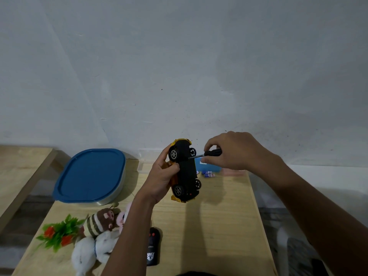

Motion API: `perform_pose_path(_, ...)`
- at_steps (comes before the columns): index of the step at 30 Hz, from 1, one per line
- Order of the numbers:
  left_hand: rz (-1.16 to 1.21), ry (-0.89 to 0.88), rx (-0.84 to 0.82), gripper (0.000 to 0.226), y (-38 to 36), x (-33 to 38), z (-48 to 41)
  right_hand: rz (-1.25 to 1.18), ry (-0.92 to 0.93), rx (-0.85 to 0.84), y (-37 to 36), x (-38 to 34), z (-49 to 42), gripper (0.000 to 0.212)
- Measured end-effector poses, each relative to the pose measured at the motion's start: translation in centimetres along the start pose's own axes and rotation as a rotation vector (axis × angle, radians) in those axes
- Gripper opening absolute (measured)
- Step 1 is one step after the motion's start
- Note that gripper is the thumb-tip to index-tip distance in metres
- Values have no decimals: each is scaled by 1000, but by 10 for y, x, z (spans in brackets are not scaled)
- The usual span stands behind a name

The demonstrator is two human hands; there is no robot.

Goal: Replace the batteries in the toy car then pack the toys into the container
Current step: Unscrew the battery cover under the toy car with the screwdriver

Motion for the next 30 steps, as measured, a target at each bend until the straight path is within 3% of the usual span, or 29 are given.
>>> perform_pose_path(2,2,-5,-1,62,-1,2,0,17,10,-2,-3,-1,-1,39)
perform_pose_path(6,14,-19,2,64,1,3,1,-5,99,-1,0,-3,-2,26)
perform_pose_path(10,20,-25,-5,63,0,3,3,-37,72,-63,-3,-1,-3,31)
perform_pose_path(15,12,-17,5,64,0,1,3,-26,-16,-132,-6,0,-7,59)
perform_pose_path(20,13,-7,8,64,3,0,2,24,71,-49,7,-3,-7,22)
perform_pose_path(23,10,-6,9,64,2,0,2,-17,68,-38,8,-3,-7,24)
perform_pose_path(27,6,-11,14,64,1,2,1,30,-3,-64,6,-2,-9,43)
perform_pose_path(30,12,-12,27,65,3,2,1,81,19,-22,8,-4,-8,36)
Point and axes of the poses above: each hand's wrist, its own z-axis away from the middle knuckle, its own y-axis out of the back of the hand, x = y × z, the point moved 6 cm from there along -z, towards the middle knuckle, and after that the axes turned 10 degrees about y, right-handed, at the moved point
